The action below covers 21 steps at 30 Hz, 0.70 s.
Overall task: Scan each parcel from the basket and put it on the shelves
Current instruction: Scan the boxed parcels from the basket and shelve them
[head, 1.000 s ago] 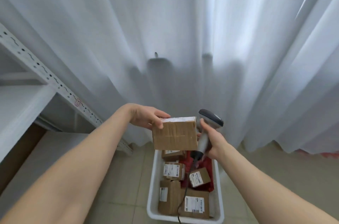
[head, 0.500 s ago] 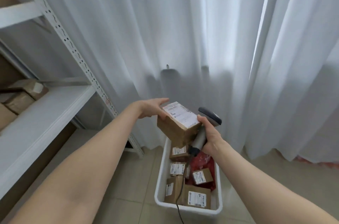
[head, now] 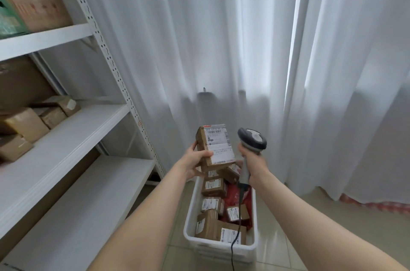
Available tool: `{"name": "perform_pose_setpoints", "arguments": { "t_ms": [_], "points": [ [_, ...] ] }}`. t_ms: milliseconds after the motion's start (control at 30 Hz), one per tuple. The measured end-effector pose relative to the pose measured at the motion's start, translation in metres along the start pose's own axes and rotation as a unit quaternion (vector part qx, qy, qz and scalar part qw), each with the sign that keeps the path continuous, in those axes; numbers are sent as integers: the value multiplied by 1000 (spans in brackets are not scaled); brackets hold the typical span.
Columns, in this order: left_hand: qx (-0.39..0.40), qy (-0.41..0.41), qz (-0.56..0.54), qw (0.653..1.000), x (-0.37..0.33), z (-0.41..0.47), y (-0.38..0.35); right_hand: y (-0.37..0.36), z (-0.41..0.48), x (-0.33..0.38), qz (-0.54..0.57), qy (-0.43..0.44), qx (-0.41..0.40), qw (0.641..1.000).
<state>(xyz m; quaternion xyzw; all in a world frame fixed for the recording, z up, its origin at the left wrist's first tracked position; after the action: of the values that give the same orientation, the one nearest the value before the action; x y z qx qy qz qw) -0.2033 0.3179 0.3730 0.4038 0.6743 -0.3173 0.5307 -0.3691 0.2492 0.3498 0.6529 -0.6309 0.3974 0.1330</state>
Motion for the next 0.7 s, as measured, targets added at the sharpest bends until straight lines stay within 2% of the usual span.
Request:
{"name": "perform_pose_setpoints", "arguments": {
  "t_ms": [233,400,700],
  "points": [
    [-45,-21,10,999,5,-4,26,-26,-32,-1,-123,6,59,991],
    [-53,-23,3,998,7,-9,39,-42,-44,-6,-132,-12,87,987],
    [-56,-34,-5,998,5,-8,55,-57,-58,-6,-147,-33,81,985]
  ]
}}
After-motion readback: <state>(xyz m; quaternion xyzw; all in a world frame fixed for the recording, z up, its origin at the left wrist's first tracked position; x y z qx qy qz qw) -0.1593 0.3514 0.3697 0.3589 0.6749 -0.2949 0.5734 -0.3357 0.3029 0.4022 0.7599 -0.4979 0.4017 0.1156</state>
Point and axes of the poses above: each hand's wrist, its own z-axis towards the middle knuckle, its own y-axis out of the back of the hand, x = y × z, the point moved 2 cm from there along z, towards the middle knuckle, and after that the axes turned 15 degrees about -y, right-handed, at the moved point
